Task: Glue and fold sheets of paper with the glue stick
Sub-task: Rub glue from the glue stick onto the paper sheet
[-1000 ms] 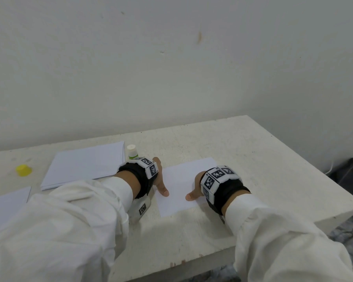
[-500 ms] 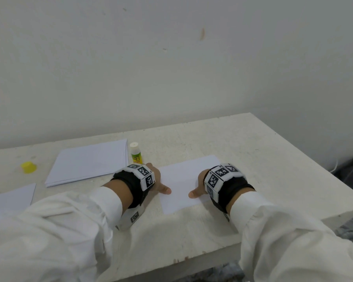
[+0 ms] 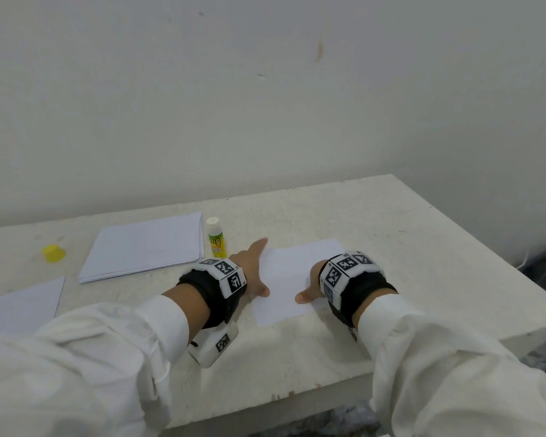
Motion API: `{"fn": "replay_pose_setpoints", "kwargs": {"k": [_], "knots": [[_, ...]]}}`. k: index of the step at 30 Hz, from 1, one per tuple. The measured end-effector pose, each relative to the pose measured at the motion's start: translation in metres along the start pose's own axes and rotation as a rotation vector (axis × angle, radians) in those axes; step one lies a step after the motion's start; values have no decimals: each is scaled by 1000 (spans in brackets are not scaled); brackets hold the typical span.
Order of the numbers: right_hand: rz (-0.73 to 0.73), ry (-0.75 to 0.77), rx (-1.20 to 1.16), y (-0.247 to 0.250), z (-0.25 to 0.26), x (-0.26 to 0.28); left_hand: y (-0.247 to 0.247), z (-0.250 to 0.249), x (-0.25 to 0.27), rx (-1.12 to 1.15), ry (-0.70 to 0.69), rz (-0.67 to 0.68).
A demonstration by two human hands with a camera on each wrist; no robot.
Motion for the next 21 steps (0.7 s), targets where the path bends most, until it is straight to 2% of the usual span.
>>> {"fn": "replay_pose_setpoints", "kwargs": {"k": [3, 6, 9, 12, 14, 17, 19, 21], "knots": [[-25, 4, 18, 1, -1, 2, -5, -6, 13, 82, -80, -11], [-5, 0, -39, 4, -3, 5, -13, -7, 22, 153, -105, 103], [22, 27, -189, 9, -9, 13, -22, 1, 20, 490, -64, 205], [-22, 34, -248, 11, -17, 30, -24, 8, 20, 860, -36, 185], [-94, 57, -250, 13, -18, 49, -25, 9, 21, 988, -51, 197], [-220, 296, -346, 14, -10, 78, -23, 10, 21, 1099, -68, 219], [-189, 460, -417, 6, 2, 98, -22, 10, 20, 1139, -78, 246], [-102, 559, -330, -6, 20, 111, -22, 11, 20, 1164, -89, 268]]}}
Point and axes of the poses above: each hand's wrist, its own x-axis away from the middle knuckle, its own y-axis out of the back of the hand, z = x × y, the point moved 5 cm from there along -x, towards the middle knuckle, and after that the axes turned 13 degrees about z, right-handed, at the moved point
